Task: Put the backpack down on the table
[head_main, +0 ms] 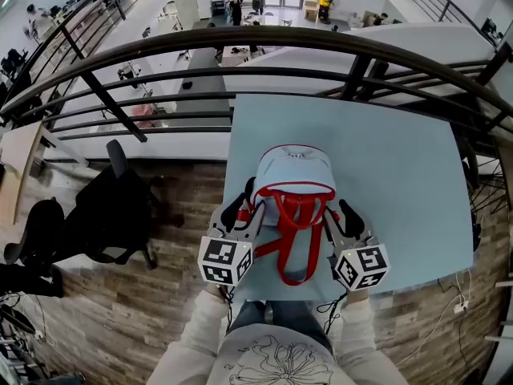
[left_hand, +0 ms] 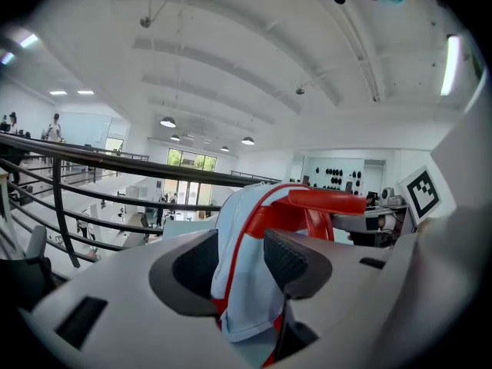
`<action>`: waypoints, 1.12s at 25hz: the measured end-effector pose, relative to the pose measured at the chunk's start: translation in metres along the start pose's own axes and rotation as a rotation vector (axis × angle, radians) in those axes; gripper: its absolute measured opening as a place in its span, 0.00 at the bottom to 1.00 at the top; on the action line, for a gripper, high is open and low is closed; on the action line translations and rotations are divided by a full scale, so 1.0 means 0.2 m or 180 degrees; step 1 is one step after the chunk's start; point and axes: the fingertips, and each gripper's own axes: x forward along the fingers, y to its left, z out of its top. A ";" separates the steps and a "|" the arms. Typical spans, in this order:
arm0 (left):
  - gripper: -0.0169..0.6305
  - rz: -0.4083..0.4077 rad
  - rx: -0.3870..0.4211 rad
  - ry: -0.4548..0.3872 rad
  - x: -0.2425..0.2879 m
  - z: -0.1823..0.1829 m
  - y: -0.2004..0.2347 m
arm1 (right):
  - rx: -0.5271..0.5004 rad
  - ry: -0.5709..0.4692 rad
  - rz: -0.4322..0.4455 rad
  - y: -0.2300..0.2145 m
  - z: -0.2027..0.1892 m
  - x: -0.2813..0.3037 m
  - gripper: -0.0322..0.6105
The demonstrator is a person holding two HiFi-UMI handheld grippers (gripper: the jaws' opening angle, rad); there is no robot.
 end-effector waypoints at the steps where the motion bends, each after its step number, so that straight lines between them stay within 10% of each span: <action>1: 0.31 0.0022 0.0007 -0.0041 -0.01 0.02 0.01 | 0.0002 -0.0042 -0.0015 0.00 0.02 0.00 0.33; 17: 0.13 0.0433 0.0107 -0.0914 -0.19 0.52 0.07 | -0.0166 -0.0785 -0.0459 0.03 0.44 -0.05 0.18; 28: 0.05 0.0607 0.0274 -0.1012 -0.27 0.64 0.14 | -0.0235 -0.1135 -0.0447 0.17 0.63 -0.03 0.10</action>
